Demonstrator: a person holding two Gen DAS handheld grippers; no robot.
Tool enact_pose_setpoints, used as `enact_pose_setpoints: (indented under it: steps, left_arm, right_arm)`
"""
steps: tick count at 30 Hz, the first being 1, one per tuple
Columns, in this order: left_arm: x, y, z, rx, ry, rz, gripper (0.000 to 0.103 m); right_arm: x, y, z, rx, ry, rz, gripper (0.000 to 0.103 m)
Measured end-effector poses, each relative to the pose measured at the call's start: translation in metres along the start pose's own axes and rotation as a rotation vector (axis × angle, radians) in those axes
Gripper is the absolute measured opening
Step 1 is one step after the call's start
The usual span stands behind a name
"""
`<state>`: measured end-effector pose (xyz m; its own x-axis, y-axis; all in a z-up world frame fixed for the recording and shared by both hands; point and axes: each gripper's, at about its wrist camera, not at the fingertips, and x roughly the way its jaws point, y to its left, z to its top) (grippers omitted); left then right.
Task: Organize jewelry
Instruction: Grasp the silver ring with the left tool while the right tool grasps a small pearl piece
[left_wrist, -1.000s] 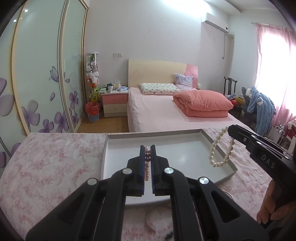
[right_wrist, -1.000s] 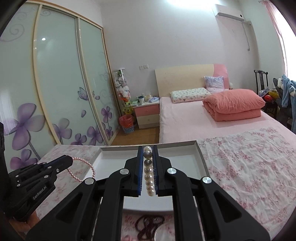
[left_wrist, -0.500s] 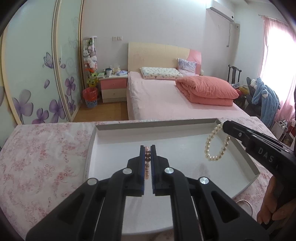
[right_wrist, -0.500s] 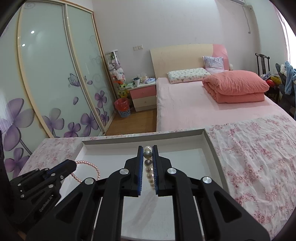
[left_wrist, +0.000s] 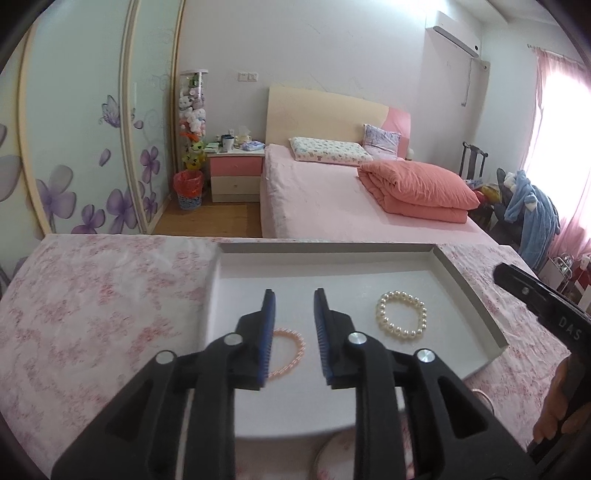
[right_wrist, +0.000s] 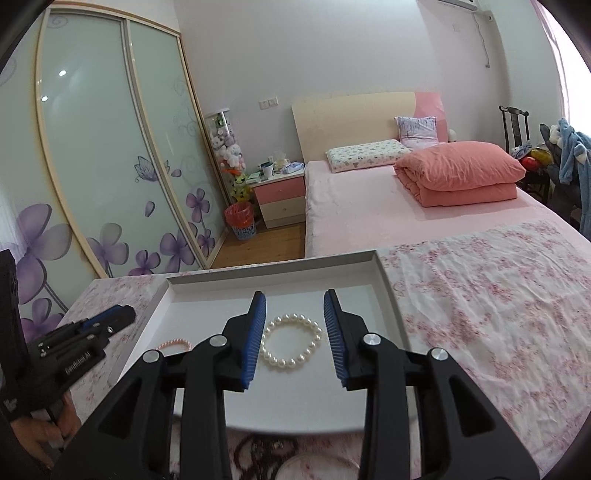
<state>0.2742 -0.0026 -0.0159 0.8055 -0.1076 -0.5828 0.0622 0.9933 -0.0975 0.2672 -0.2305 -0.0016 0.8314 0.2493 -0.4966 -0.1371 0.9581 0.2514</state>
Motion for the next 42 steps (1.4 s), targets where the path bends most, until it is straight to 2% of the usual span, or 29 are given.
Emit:
enact_pose_setpoints:
  steps: [3, 7, 14, 22, 29, 34, 37, 42]
  left_arm:
    - [-0.019, 0.008, -0.008, -0.009, -0.003, 0.005, 0.030]
    - [-0.047, 0.017, -0.035, 0.004, 0.008, 0.006, 0.036]
    - [-0.072, 0.030, -0.074, 0.013, 0.060, -0.002, 0.041]
    - [-0.090, 0.033, -0.099, 0.043, 0.070, -0.012, 0.046]
    - [-0.093, 0.032, -0.107, 0.051, 0.084, -0.021, 0.047]
    - [-0.092, 0.029, -0.114, 0.068, 0.097, -0.023, 0.052]
    - [-0.091, 0.025, -0.118, 0.087, 0.112, -0.033, 0.052]
    - [-0.085, 0.013, -0.127, 0.144, 0.142, -0.039, 0.052]
  right_arm:
    - [-0.017, -0.003, -0.007, -0.009, 0.005, 0.002, 0.034]
    - [-0.036, -0.009, -0.026, -0.015, 0.044, 0.004, 0.034]
    - [-0.050, -0.021, -0.072, -0.006, 0.205, 0.017, 0.033]
    - [-0.053, -0.007, -0.117, -0.052, 0.347, 0.062, 0.023]
    - [-0.040, 0.003, -0.123, -0.071, 0.378, 0.028, 0.023]
    - [-0.036, 0.007, -0.124, -0.089, 0.372, -0.005, 0.023]
    - [-0.034, 0.012, -0.126, -0.131, 0.364, -0.047, 0.014]
    - [-0.039, 0.010, -0.129, -0.141, 0.368, -0.056, 0.014]
